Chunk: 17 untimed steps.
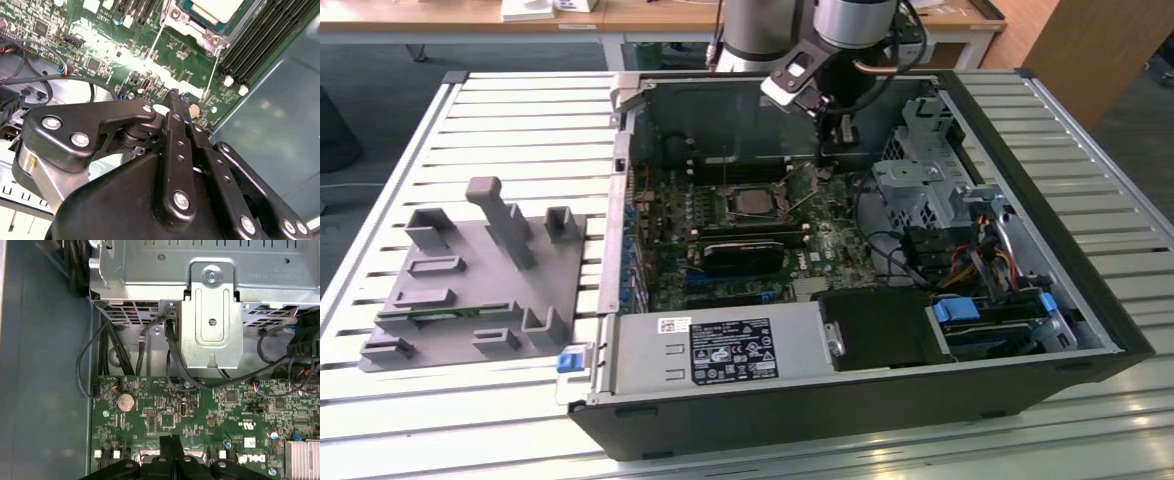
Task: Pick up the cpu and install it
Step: 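Close the cpu cover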
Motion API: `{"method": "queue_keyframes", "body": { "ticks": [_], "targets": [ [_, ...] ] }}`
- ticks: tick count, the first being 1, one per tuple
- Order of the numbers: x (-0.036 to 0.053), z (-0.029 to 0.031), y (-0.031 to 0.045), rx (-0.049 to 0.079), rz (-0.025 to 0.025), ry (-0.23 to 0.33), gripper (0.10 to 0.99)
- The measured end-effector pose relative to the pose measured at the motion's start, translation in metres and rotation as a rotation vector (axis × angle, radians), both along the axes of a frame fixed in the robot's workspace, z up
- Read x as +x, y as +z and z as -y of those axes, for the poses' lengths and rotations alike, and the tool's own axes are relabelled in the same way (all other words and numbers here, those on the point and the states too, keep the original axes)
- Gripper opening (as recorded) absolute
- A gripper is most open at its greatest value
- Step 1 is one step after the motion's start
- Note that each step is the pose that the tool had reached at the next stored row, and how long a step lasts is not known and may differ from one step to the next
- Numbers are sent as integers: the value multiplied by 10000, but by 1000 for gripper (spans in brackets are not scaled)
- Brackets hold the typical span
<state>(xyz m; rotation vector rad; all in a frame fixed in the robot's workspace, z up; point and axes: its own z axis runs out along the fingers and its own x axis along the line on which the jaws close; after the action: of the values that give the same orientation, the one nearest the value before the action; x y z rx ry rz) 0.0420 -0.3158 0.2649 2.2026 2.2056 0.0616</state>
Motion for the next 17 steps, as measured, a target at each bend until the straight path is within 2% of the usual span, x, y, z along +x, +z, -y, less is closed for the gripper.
{"method": "queue_keyframes", "body": {
  "ticks": [9,17],
  "targets": [
    [109,-35,-72,-2,1,0,106],
    [120,-44,-204,-3,-10,-1,106]
  ]
}}
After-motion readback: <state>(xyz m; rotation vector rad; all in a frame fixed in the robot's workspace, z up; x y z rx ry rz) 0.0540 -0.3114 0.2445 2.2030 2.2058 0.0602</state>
